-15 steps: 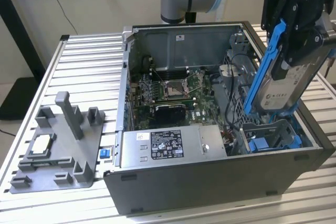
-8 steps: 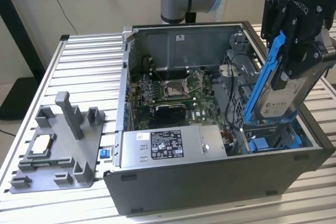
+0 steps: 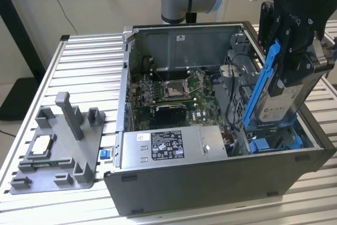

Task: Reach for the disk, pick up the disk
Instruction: 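Pick up the disk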

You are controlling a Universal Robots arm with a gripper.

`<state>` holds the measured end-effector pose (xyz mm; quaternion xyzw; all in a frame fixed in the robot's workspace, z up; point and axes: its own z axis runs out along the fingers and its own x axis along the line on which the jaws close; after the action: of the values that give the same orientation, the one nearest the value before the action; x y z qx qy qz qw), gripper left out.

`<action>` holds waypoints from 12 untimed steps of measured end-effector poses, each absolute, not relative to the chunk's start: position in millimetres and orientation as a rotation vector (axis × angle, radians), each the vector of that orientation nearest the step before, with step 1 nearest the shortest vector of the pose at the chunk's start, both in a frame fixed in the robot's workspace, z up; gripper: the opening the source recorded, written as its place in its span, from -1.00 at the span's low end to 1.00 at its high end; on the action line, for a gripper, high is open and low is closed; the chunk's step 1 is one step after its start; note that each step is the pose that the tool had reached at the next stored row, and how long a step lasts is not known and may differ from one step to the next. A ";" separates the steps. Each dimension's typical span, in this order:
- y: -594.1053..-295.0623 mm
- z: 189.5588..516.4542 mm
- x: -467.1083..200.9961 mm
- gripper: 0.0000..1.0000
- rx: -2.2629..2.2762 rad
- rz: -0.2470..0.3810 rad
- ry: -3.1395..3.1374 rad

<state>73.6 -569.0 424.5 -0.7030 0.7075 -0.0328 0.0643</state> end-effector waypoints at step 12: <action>-569.0 420.8 71.8 -1.00 -2.120 -0.097 2.134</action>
<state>71.8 -569.0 420.8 -0.7029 0.7075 -0.0320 0.0662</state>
